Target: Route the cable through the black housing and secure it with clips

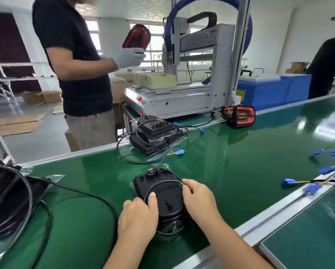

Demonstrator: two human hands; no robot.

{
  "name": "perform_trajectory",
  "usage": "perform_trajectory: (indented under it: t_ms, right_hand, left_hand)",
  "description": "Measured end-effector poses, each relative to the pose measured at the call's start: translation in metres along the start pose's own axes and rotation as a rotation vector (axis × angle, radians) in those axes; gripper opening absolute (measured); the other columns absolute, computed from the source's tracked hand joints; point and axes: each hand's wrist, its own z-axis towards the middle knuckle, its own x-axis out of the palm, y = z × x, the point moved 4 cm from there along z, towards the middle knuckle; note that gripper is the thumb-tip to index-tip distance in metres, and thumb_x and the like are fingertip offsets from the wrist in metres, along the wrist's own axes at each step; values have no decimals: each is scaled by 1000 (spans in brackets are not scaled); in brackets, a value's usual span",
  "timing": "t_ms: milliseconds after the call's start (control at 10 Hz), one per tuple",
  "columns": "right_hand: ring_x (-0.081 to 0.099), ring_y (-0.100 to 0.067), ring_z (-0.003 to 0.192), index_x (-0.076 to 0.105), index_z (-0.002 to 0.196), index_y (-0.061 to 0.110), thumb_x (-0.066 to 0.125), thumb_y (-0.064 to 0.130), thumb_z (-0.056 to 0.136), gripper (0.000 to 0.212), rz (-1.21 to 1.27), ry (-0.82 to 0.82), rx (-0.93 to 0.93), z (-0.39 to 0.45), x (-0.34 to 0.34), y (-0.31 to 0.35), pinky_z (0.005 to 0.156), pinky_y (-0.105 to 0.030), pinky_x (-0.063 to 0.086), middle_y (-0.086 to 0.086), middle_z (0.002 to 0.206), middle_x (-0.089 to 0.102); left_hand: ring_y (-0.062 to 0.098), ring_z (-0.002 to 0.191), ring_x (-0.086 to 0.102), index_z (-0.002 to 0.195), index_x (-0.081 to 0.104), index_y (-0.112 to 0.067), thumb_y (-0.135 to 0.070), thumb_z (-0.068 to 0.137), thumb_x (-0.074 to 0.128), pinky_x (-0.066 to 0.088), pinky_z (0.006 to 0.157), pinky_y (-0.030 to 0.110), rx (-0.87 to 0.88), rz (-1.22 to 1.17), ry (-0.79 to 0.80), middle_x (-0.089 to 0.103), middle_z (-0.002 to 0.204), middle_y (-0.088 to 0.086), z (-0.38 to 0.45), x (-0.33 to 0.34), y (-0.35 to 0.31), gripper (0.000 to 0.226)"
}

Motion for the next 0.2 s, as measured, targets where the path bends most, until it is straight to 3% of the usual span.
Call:
perform_trajectory:
  t_ms: [100,200]
  right_hand:
    - [54,-30,99,62,97,21,30,34,96,35,-178,15,-120,-16,-8,3,88,-39,45,-4,99,69]
    - [46,-31,121,57,116,17,29,34,99,37,-201,46,-226,-35,-17,-2,99,-42,39,-9,124,59]
  left_hand:
    - [37,110,53,138,34,0,-63,89,23,42,90,39,-30,-7,-65,47,127,23,0,-5,7,80]
    - [39,121,44,146,18,-7,-63,87,26,41,96,47,26,21,-248,41,137,23,-10,-30,8,83]
